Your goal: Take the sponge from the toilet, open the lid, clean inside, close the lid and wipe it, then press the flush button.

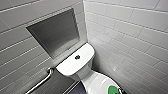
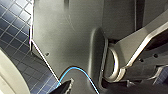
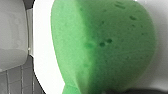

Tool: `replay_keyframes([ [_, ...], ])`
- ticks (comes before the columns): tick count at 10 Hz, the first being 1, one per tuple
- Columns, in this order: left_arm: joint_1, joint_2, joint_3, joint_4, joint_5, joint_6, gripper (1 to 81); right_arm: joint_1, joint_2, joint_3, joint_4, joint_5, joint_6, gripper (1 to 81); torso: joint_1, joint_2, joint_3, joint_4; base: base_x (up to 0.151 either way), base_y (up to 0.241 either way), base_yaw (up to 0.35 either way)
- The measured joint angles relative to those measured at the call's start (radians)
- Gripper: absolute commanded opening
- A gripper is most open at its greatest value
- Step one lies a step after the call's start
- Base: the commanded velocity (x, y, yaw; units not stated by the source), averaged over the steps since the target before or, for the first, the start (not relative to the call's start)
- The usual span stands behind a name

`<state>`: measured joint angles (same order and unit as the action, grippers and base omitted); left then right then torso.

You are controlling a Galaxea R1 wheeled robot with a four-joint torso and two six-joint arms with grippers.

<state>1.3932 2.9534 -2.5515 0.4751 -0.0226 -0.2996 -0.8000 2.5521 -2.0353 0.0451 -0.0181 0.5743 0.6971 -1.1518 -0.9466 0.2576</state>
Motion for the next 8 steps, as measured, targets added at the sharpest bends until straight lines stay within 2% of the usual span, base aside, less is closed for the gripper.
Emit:
replay_keyframes([
  [3,0.000,0.000,0.000,0.000,0.001,0.000,81.1,-0.097,-0.050,0.050,0.002,0.086,0.003,1.0,0.000,0.000,0.000,0.000,0.000,0.000,0.000],
  [8,0.000,0.000,0.003,0.002,-0.003,0.000,81.1,-0.179,-0.224,0.197,0.002,0.106,0.003,1.0,0.000,0.000,0.000,0.000,0.000,0.000,0.000],
])
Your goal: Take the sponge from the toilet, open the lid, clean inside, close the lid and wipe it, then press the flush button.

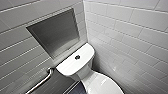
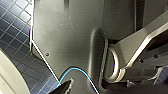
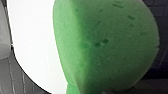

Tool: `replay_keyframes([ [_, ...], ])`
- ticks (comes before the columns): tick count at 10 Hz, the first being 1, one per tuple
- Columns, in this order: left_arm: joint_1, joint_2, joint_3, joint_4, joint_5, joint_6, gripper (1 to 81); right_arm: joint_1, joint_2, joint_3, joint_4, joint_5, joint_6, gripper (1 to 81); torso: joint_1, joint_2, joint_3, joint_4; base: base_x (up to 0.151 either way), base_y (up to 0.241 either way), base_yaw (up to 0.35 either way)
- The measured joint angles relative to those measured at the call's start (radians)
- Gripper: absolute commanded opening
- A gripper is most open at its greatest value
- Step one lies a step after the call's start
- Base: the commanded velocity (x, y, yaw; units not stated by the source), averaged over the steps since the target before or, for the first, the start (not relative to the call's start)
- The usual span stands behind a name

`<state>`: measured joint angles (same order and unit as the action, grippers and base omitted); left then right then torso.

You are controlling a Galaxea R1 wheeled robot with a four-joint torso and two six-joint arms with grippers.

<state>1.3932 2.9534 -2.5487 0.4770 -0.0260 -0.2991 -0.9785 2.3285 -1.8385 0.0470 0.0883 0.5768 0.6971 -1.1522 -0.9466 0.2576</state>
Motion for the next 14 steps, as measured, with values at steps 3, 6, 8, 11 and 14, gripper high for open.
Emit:
replay_keyframes([
  [3,0.000,0.000,0.000,0.011,0.000,0.001,81.1,-0.068,-0.118,0.112,0.001,0.051,0.001,1.0,0.000,0.000,0.000,0.000,0.000,0.000,0.000],
  [6,0.000,0.000,0.000,0.013,-0.001,0.004,81.1,-0.082,-0.163,0.240,0.000,0.076,0.001,1.0,0.000,0.000,0.000,0.000,0.000,0.000,0.000],
  [8,0.000,0.000,0.000,0.013,-0.001,0.004,81.1,-0.031,-0.162,0.276,-0.004,0.064,0.001,1.0,0.000,0.000,0.000,0.000,0.000,0.000,0.000],
  [11,0.000,0.004,0.000,0.013,0.000,0.004,81.1,0.169,-0.047,0.229,-0.007,-0.044,0.001,1.0,0.000,0.000,0.000,0.000,0.000,0.000,0.000],
  [14,0.000,0.005,-0.001,0.013,0.000,0.003,81.1,0.292,0.144,0.039,-0.015,-0.203,0.001,1.0,0.000,0.000,0.000,0.000,0.000,0.000,0.000],
])
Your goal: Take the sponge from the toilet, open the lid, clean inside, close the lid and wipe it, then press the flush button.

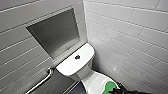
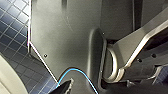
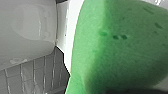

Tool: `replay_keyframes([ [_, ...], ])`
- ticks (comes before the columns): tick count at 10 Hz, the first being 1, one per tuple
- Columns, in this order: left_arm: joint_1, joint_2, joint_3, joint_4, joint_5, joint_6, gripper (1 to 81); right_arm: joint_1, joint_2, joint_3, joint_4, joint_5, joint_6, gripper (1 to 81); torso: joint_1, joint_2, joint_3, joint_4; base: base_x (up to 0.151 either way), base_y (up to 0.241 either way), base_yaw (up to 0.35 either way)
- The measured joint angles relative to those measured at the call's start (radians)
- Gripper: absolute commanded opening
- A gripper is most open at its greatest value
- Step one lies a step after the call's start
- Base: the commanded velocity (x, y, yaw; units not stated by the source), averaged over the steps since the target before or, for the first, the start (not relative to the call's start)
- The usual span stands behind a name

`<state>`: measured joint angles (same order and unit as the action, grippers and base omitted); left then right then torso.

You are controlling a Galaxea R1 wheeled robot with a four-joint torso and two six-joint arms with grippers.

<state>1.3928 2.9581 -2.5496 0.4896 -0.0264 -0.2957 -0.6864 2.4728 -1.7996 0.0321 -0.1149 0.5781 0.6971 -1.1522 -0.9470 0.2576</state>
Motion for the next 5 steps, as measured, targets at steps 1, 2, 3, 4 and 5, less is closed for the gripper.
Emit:
replay_keyframes([
  [1,0.000,0.000,0.000,0.000,0.000,0.000,81.1,0.030,0.057,-0.068,-0.004,-0.037,0.000,1.0,0.000,0.000,0.000,0.000,0.000,0.000,0.000],
  [2,0.000,0.000,0.000,0.000,0.000,0.000,81.1,0.047,0.108,-0.133,-0.010,-0.070,0.000,1.0,0.000,0.000,0.000,0.000,0.000,0.000,0.000],
  [3,0.000,0.000,0.000,0.000,0.000,0.000,81.1,0.061,0.162,-0.191,-0.019,-0.102,0.000,1.0,0.000,0.000,0.000,0.000,0.000,0.000,0.000],
  [4,0.000,-0.001,0.000,0.000,0.000,0.000,81.1,0.077,0.219,-0.241,-0.028,-0.129,0.000,1.0,0.000,0.000,0.000,0.000,0.000,0.000,0.000],
  [5,0.000,-0.001,0.000,-0.001,0.000,0.000,81.1,0.090,0.275,-0.293,-0.037,-0.144,0.000,1.0,0.000,0.000,0.000,0.000,0.000,0.000,0.000],
])
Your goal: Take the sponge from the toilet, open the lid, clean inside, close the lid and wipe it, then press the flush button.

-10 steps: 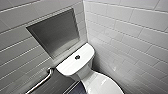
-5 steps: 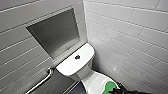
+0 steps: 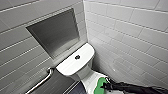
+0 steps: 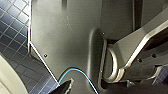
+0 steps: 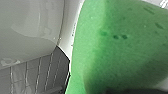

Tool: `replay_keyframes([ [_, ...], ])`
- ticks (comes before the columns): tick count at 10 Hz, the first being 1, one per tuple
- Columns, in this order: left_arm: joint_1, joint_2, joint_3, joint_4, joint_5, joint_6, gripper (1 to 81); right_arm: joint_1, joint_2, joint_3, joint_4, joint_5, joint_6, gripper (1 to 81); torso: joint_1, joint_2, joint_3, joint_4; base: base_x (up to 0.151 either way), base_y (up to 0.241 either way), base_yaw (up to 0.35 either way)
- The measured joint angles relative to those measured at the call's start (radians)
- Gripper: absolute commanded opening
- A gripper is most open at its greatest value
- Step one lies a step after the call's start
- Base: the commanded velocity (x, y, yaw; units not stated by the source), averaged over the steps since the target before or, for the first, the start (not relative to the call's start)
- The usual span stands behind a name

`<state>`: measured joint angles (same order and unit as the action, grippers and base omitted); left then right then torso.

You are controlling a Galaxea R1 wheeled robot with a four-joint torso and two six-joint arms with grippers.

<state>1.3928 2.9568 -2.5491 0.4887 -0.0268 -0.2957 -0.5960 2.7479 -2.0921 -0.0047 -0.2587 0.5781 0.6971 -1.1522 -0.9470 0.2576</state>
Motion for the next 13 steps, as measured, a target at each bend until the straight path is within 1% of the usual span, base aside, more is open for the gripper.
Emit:
replay_keyframes([
  [3,0.000,-0.001,0.000,-0.001,0.000,0.000,81.1,0.010,0.164,-0.209,-0.036,-0.039,0.000,1.0,0.000,0.000,0.000,0.000,0.000,0.000,0.000],
  [6,0.000,-0.001,0.000,0.000,0.000,0.000,81.1,-0.006,0.300,-0.327,-0.088,-0.053,0.000,1.0,0.000,0.000,0.000,0.000,0.000,0.000,0.000],
  [7,0.000,0.000,0.000,0.000,0.000,0.000,81.1,-0.026,0.308,-0.334,-0.100,-0.054,0.000,1.0,0.000,0.000,0.000,0.000,0.000,0.000,0.000],
  [9,0.000,0.000,0.000,0.000,0.000,0.000,81.1,-0.055,0.285,-0.319,-0.110,-0.038,0.000,1.0,0.000,0.000,0.000,0.000,0.000,0.000,0.000],
  [11,0.000,0.002,0.000,0.000,0.001,0.000,81.1,-0.094,0.243,-0.282,-0.106,0.030,0.008,1.0,0.000,0.000,0.000,0.000,0.000,0.000,0.000],
  [12,0.000,0.002,0.000,0.000,0.000,0.000,81.1,-0.113,0.198,-0.230,-0.099,0.072,0.011,1.0,0.000,0.000,0.000,0.000,0.000,0.000,0.000],
  [13,0.000,0.002,0.000,0.000,0.000,0.000,81.1,-0.117,0.160,-0.179,-0.096,0.087,0.012,1.0,0.000,0.000,0.000,0.000,0.000,0.000,0.000],
])
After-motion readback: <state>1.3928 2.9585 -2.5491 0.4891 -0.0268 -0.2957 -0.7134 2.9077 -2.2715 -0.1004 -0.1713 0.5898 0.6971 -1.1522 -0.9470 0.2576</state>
